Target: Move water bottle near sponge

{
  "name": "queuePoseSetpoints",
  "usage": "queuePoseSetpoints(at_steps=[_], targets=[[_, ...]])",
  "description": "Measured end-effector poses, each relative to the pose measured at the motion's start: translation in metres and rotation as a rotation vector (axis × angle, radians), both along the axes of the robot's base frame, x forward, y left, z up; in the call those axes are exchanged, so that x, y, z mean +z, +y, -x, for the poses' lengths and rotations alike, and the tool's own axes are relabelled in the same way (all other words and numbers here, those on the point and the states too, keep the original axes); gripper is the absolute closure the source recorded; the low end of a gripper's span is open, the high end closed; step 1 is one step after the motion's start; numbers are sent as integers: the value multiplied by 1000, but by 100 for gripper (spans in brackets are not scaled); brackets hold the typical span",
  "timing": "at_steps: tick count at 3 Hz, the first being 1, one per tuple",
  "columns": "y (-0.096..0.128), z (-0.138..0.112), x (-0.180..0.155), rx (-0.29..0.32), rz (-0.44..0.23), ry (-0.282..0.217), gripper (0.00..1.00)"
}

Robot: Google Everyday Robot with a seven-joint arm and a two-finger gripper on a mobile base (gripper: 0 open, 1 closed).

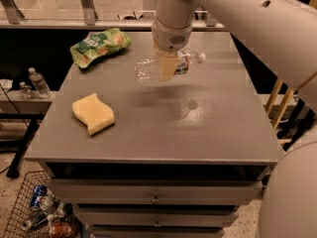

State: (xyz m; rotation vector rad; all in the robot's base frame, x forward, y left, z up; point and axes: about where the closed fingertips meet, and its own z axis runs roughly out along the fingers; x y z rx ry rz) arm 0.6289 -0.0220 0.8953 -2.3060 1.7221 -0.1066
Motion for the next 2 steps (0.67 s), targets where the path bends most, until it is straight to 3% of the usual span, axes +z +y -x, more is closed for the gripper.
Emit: queuePoseSetpoints(at_steps=[1, 2], targets=[[44, 8, -8, 94, 8, 22, 100], [72, 8, -22, 151, 15, 48, 100]])
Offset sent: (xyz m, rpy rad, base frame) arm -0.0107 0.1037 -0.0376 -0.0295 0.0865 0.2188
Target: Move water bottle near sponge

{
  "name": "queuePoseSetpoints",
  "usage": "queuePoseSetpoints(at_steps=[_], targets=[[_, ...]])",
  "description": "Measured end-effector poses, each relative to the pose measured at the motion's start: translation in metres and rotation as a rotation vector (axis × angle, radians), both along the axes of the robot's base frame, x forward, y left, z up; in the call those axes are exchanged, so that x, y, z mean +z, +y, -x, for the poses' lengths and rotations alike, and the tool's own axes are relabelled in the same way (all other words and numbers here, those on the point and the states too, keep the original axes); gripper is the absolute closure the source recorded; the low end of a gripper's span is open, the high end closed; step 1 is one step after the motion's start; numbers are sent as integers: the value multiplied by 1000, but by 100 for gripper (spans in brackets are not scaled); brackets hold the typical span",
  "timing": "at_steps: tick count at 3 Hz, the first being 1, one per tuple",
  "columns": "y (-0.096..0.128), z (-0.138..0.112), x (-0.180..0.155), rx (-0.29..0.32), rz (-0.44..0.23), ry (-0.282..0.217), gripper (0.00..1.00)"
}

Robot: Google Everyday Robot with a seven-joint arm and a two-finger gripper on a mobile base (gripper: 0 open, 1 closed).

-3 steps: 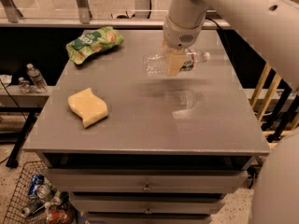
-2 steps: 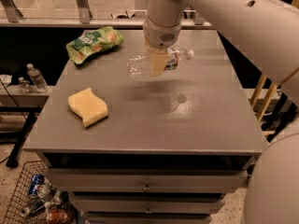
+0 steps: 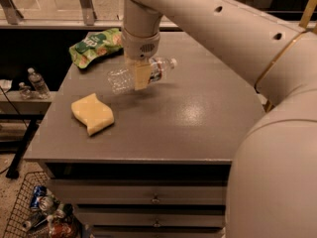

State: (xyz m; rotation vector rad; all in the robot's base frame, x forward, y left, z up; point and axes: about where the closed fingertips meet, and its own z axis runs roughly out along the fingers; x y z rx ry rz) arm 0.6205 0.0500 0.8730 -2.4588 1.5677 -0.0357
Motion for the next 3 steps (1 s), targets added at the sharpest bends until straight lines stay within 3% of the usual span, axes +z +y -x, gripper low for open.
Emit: queuePoseSetpoints(at_steps=[2, 3], targets=[[36, 5, -18, 71, 24, 21, 100], [41, 12, -23, 83, 25, 36, 100]])
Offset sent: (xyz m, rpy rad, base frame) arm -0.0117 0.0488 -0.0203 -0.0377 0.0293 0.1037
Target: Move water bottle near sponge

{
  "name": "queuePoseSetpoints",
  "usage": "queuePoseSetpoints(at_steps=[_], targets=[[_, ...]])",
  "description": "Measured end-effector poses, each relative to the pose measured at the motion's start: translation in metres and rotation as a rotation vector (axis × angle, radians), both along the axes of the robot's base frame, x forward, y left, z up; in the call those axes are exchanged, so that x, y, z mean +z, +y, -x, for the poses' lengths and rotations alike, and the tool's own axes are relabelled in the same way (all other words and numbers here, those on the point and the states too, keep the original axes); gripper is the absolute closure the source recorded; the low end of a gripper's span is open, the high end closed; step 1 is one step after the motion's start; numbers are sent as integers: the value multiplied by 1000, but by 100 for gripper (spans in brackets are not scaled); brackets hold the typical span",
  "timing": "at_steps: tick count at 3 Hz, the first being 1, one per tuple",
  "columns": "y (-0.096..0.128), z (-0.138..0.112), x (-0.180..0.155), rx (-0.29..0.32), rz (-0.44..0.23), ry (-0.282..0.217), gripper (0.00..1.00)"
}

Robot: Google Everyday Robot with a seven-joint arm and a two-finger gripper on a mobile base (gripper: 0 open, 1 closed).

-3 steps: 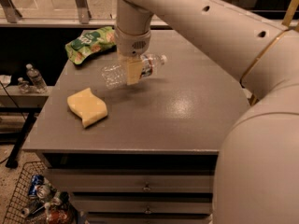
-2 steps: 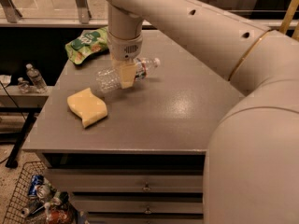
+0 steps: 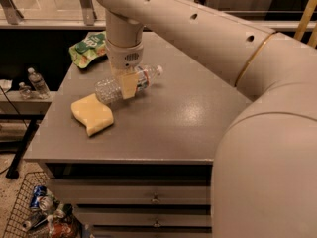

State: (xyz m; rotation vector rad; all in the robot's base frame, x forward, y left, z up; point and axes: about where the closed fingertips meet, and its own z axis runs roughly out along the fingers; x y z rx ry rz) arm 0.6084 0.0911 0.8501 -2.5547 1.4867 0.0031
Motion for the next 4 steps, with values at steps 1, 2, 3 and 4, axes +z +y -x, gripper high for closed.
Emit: queuePoseSetpoints(at_steps=[1, 2, 3, 4], targets=[[-1, 8, -6, -3, -7, 29, 100], [-2, 14, -8, -7, -14, 52, 100], [-1, 13, -10, -6, -17, 51, 84], [1, 13, -11, -5, -19, 50, 62]])
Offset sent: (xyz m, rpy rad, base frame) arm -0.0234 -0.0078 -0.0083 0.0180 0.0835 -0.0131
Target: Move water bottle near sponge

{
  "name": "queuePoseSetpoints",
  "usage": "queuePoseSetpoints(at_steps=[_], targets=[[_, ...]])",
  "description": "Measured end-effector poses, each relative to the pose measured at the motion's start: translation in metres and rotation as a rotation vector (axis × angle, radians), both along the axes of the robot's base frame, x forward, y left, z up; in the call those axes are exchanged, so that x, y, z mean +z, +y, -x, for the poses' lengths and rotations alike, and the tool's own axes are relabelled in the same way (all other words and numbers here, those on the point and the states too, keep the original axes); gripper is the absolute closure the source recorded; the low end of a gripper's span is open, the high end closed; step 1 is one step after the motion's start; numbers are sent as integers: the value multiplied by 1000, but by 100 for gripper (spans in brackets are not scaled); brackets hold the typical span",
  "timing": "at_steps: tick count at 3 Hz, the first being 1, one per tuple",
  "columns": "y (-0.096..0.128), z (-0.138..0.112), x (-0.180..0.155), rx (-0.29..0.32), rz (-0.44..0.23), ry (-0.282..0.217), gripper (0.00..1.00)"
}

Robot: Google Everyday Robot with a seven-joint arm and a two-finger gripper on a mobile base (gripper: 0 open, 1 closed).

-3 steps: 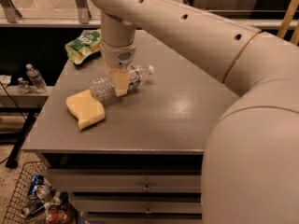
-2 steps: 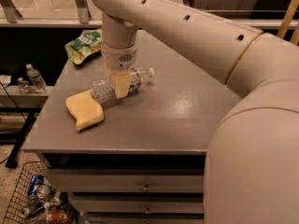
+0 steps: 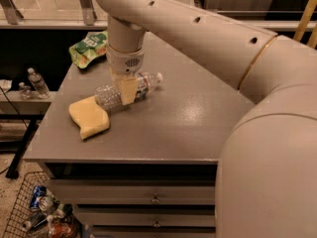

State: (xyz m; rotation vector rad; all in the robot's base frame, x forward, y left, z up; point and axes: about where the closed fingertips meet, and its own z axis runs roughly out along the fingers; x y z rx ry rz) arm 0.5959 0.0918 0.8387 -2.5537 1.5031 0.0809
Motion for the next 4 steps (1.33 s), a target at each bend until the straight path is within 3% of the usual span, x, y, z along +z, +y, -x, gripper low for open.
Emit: queuePoseSetpoints(at_steps=[2, 3, 4], targets=[[3, -1, -3, 2, -4, -2, 13], [4, -2, -5, 2, -5, -2, 0], [3, -2, -5, 0, -9, -2, 0]])
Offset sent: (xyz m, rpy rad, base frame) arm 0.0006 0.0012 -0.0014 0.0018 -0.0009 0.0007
